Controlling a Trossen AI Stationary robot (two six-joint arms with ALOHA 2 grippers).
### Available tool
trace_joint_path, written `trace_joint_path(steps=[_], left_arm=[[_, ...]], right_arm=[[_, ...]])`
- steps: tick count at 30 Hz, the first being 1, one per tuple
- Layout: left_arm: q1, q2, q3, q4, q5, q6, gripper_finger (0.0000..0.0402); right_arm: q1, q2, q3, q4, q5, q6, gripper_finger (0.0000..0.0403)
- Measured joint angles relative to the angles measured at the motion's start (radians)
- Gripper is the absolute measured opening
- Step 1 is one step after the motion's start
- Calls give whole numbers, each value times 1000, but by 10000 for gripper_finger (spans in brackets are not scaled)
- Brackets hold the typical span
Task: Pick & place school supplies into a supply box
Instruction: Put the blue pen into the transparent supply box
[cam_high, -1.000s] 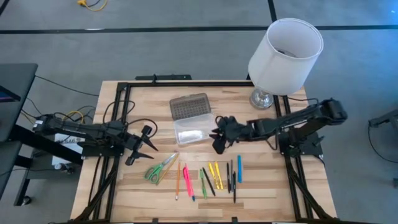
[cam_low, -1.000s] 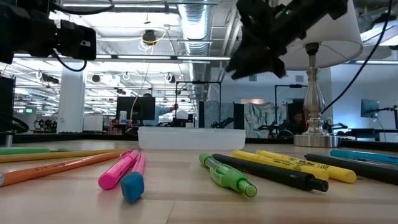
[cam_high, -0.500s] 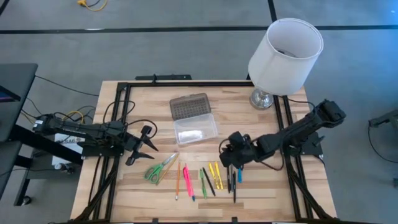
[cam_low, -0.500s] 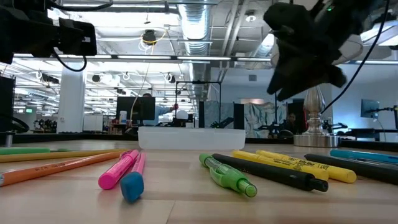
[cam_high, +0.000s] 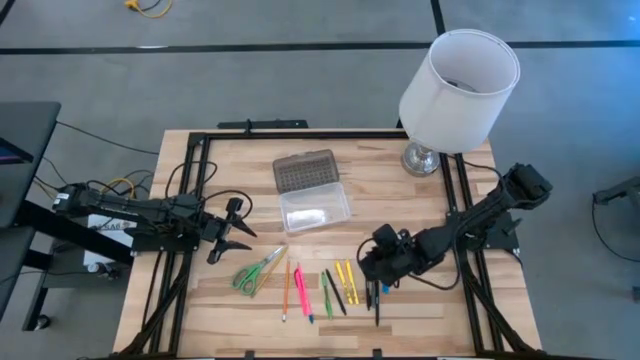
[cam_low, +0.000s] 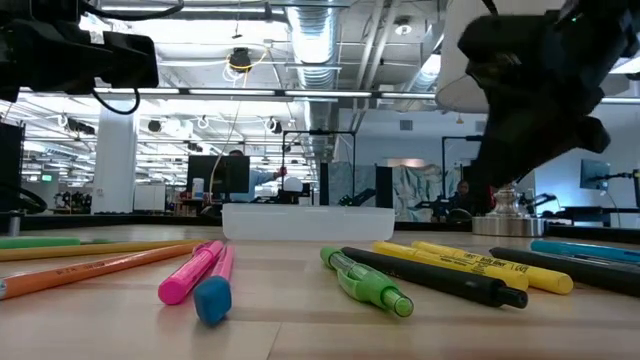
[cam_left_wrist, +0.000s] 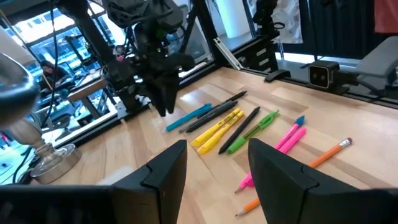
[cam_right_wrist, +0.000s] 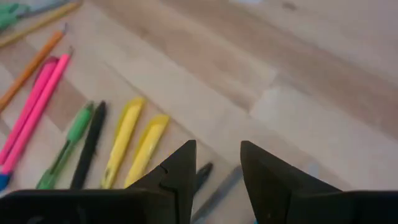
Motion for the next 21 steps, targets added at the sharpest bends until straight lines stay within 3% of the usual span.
trace_joint_path(steps=[8,15,21], left_arm=[[0,0,0,1,0,-49,167],[0,0,0,0,0,-70,167],[0,0,0,-2,0,-70,167]], right_arm=[[1,41,2,-54,-84,36,118],[4,29,4,-84,-96,57,118],[4,42,6,-125,-219,140,118]])
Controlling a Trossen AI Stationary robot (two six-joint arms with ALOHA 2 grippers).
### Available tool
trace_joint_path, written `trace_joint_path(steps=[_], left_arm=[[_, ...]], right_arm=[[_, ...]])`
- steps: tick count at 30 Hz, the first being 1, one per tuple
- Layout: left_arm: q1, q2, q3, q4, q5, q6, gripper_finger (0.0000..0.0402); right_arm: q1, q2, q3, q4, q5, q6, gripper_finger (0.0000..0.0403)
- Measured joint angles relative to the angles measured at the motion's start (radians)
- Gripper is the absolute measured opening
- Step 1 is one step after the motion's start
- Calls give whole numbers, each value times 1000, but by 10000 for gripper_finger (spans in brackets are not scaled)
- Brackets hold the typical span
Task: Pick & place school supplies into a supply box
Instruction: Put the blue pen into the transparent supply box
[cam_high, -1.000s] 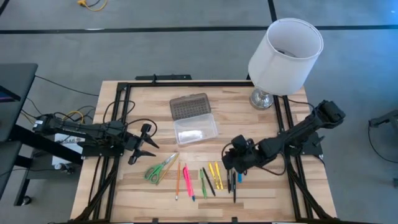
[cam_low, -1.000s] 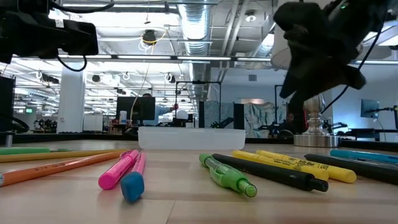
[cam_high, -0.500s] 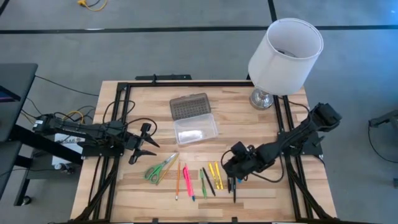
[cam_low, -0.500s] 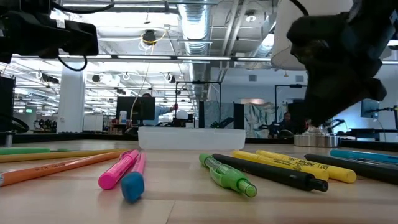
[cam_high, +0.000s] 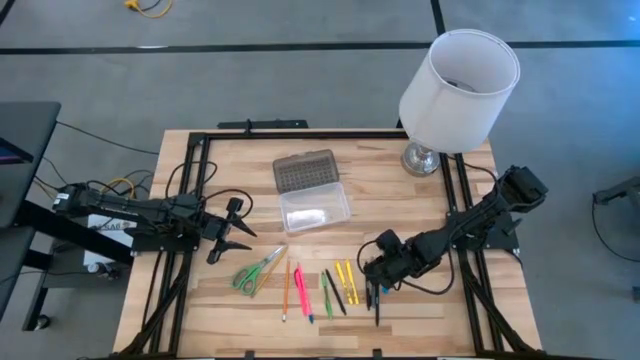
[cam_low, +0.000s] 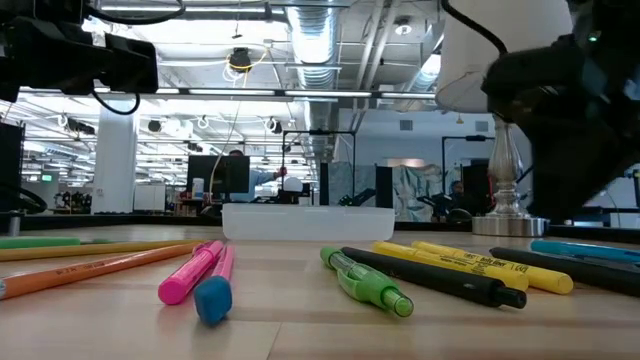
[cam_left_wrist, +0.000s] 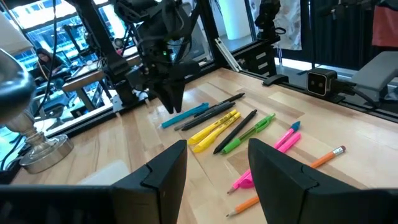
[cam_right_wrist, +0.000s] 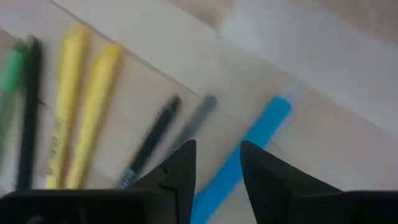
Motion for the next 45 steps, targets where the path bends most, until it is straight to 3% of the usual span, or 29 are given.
trace_joint_path(steps=[22,29,38,45], left_arm=[[0,0,0,-3,-7,0,167],[0,0,0,-9,-7,0,167],[0,0,0,-8,-9,0,167],[0,0,0,-9,-12,0,167]], right_arm=[[10,19,-4,-9,-23,88,118],[6,118,4,1,-113,61,118],[5,110,3,-7,-125,61,117],[-6,124,4,-46,-153,59,82]])
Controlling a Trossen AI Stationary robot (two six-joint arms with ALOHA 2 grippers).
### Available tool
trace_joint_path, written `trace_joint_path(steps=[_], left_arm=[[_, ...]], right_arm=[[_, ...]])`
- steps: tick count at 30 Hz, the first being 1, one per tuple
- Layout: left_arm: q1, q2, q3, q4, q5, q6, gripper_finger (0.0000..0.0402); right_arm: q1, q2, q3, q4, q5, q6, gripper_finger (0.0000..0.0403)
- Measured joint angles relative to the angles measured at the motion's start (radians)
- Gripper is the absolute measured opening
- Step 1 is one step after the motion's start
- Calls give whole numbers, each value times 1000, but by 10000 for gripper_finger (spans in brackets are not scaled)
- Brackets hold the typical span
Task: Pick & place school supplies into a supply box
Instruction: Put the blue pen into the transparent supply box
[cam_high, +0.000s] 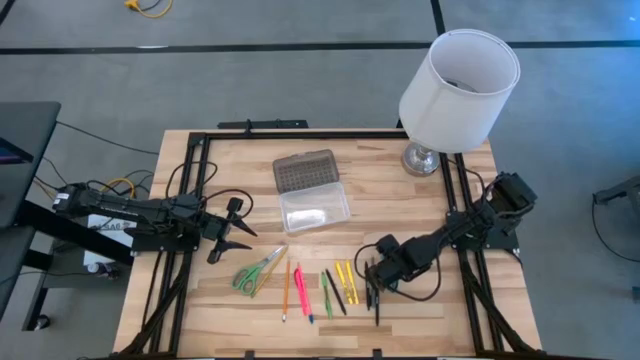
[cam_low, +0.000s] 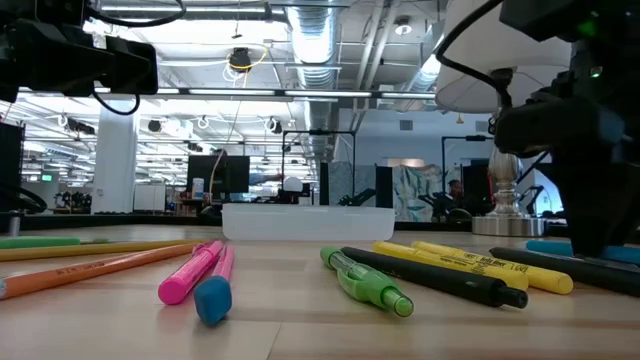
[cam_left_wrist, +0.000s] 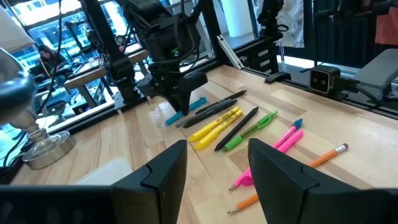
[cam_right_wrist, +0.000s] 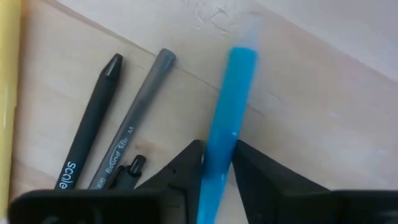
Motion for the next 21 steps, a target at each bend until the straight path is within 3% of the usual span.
trace_joint_path(steps=[8,21], left_arm=[[0,0,0,0,-21,0,167],[0,0,0,-5,-25,0,167]], right_arm=[[-41,0,0,-48,-12,-75,33],[-106,1,-3,-69,9,-218,41]])
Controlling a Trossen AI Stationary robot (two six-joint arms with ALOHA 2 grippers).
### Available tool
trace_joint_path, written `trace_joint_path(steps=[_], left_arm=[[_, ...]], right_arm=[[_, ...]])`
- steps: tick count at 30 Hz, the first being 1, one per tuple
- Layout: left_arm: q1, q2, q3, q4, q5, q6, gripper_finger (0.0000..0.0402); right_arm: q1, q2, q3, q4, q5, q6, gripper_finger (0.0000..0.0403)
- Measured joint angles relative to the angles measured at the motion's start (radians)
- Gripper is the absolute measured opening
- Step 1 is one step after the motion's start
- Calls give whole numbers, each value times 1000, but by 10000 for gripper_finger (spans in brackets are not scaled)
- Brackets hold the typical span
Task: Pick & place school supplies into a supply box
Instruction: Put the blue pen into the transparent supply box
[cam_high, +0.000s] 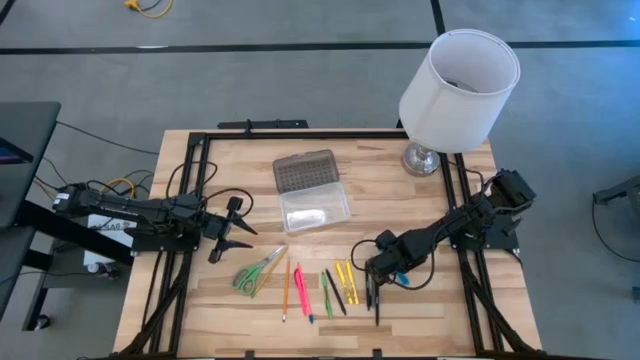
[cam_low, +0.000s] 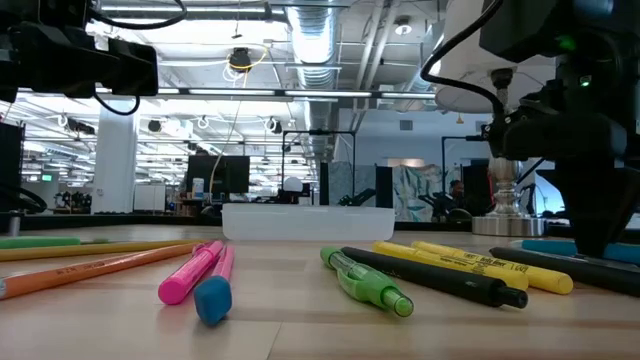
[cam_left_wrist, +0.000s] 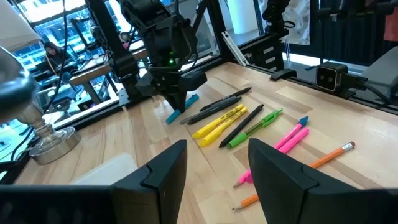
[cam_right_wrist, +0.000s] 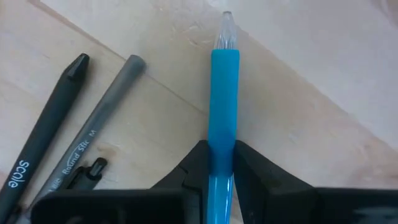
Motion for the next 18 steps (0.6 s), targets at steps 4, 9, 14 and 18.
trace_joint_path(steps=[4,9,14,18], left_arm=[[0,0,0,0,-1,-6,167],[0,0,0,-3,-1,-10,167],[0,0,0,-4,-1,-11,167],[0,0,0,-4,-1,-11,167]], right_arm=[[-2,0,-1,-1,13,-9,37],[-2,1,-1,-1,20,-14,47],[-2,1,-1,0,22,-26,43],[0,3,14,-5,44,-59,38]])
